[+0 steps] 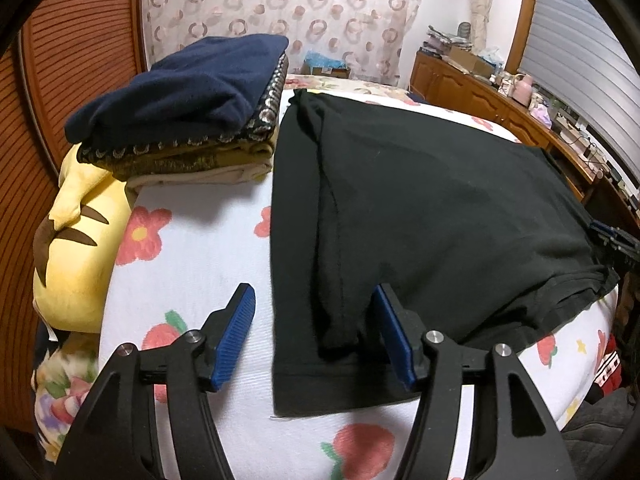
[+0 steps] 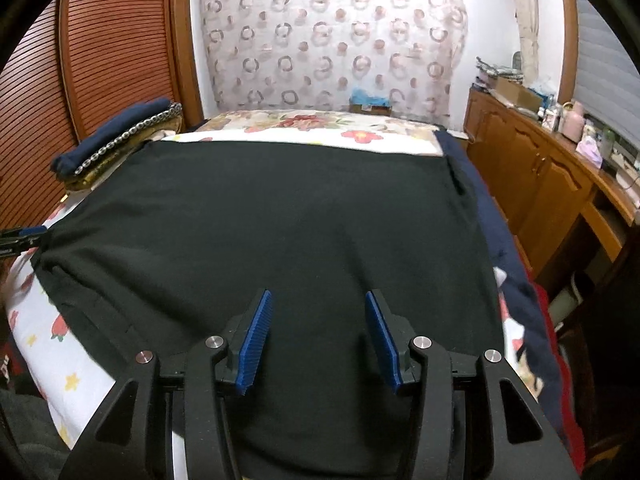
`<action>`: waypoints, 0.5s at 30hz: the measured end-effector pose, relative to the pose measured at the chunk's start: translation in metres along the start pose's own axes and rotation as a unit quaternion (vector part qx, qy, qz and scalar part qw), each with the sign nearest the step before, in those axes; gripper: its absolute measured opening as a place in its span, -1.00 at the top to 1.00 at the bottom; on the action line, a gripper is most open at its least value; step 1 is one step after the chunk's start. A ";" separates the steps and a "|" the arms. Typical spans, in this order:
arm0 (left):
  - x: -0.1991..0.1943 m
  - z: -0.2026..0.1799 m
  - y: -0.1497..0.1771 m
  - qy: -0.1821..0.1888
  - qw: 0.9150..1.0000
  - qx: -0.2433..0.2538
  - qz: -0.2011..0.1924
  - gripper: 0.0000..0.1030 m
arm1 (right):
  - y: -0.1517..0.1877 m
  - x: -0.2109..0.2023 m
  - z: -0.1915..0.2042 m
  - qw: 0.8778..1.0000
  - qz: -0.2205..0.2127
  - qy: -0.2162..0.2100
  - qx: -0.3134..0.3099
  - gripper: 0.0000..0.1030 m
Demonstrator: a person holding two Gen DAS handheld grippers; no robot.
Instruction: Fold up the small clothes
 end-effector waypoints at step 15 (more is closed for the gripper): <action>0.007 -0.009 0.000 0.003 1.000 0.011 0.014 -0.25 | 0.011 0.011 -0.014 0.999 -0.020 -0.005 0.049 0.02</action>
Point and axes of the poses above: each gripper's, at about its wrist camera, not at the fingertips, and x roughly the way its jaws point, z to its left, y to its underside, the point moved 5 cm from there along x, roughly the way its jaws point, and after that the axes turned 1 degree about -z, right-handed, at the moved point
